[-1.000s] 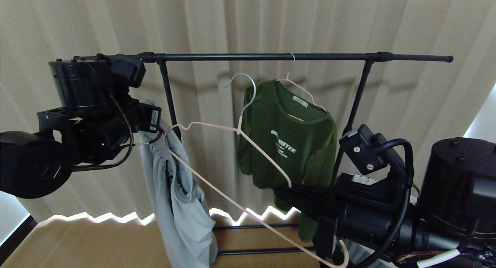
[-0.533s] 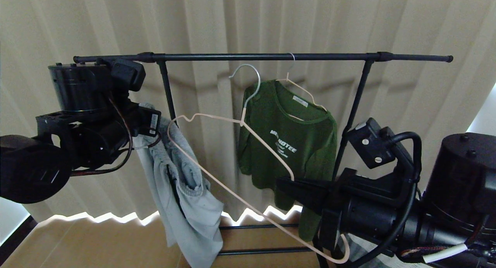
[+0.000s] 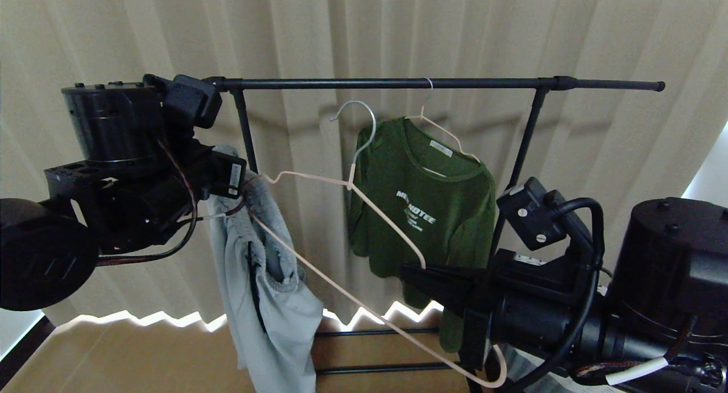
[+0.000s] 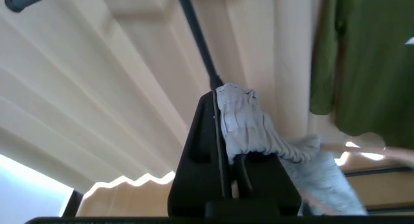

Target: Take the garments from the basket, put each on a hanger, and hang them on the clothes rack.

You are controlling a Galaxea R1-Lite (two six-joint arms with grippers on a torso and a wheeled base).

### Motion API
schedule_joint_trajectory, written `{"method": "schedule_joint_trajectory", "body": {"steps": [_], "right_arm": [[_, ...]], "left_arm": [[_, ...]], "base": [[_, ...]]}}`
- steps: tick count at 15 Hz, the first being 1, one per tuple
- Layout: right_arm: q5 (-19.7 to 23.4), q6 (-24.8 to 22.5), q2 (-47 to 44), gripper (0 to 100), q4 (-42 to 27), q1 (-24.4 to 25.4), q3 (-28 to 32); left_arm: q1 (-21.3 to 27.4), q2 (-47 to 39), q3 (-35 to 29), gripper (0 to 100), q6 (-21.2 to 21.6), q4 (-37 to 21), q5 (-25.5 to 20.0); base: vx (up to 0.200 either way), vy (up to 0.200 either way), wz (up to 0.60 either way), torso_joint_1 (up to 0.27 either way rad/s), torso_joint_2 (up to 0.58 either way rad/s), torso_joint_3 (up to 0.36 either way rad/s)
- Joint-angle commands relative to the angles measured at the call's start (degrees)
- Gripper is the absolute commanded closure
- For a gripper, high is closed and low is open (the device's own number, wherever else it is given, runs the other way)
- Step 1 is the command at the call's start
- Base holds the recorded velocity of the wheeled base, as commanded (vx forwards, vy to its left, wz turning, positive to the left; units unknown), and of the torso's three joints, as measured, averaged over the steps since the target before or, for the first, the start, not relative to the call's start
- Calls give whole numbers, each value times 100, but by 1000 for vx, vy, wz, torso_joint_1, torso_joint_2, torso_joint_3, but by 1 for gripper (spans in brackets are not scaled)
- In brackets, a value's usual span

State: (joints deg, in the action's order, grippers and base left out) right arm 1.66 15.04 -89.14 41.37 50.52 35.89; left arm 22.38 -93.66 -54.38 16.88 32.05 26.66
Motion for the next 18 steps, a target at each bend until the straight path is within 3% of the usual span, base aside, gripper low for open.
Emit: {"method": "schedule_joint_trajectory", "body": {"steps": [1, 7, 9, 18], "right_arm": [[-8, 16, -183, 100, 2, 2, 129], [-16, 43, -578, 100, 46, -86, 507], [-8, 7, -737, 100, 433, -86, 489], [1, 25, -1141, 100, 591, -95, 542]], "left_arm": [[47, 111, 15, 100, -1, -6, 6], [73, 305, 191, 100, 8, -23, 102], [179, 305, 191, 100, 8, -23, 102], [1620, 726, 385, 100, 8, -23, 67]], "base": [[0, 0, 0, 0, 0, 0], [0, 0, 0, 0, 0, 0], [0, 0, 0, 0, 0, 0], [0, 0, 0, 0, 0, 0]]}}
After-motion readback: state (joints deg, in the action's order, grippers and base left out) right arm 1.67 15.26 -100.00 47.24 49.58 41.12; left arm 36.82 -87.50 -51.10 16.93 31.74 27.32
